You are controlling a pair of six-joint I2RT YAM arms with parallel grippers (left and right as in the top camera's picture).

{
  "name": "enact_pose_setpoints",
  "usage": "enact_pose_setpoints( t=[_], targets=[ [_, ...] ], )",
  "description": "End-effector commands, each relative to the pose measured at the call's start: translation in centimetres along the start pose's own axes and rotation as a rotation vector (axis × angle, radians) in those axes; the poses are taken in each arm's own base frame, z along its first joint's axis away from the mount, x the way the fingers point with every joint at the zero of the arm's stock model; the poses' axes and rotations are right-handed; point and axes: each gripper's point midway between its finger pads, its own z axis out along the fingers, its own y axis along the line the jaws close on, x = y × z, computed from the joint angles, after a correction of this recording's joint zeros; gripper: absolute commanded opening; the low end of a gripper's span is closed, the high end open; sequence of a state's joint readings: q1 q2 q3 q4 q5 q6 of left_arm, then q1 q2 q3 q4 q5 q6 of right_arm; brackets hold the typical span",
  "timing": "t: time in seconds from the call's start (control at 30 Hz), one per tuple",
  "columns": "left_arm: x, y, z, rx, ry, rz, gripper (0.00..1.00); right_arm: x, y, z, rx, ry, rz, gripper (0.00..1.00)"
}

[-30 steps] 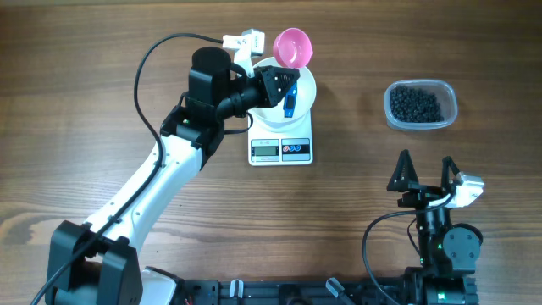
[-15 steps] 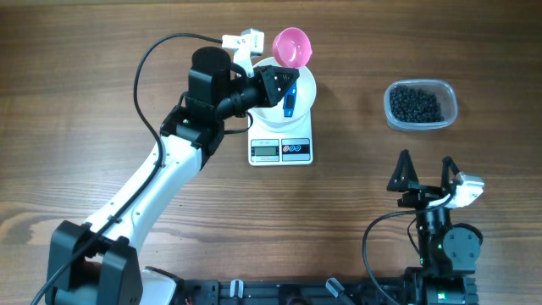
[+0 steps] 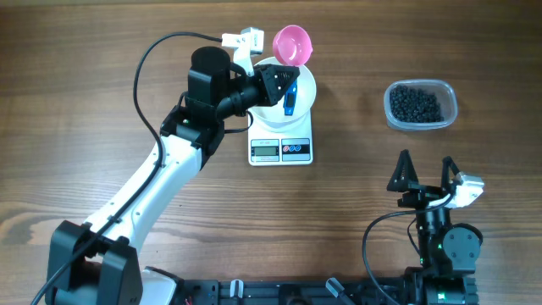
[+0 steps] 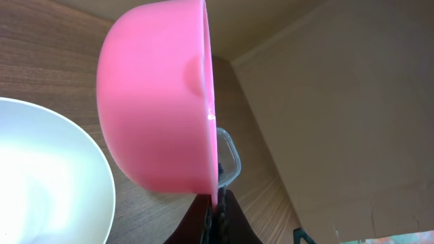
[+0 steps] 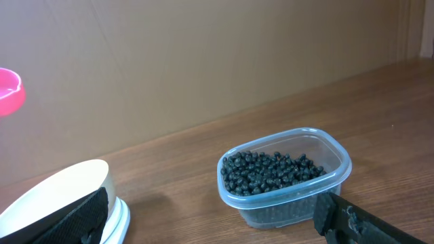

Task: Scoop item into bowl and weigh 150g on scale
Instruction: 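Hold the scoop above the bowl while the right gripper rises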

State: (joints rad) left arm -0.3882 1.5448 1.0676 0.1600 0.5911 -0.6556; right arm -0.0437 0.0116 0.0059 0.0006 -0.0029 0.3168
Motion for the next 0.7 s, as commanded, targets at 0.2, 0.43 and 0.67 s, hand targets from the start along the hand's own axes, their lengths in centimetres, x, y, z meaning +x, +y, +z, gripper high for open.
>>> enact_pose_setpoints(
  t=[0.2,0.43,0.67],
  targets=[
    [-2.4,-0.7,0.1,0.005,-0.096,0.015,0.04,-0.3,0.1,0.0,-0.002,-0.012,0.005,1.0],
    [-5.4,-0.5,-1.3,0.055,-0.179,-0.214,0.04,-0.3,0.1,0.0,-0.002,-0.012,0.005,1.0],
    [-7.2,1.3,-3.2,0.093,-0.186,-0.599,0.04,-0.5,0.0,0.0,0.003,-0.024,0.219,1.0]
  ],
)
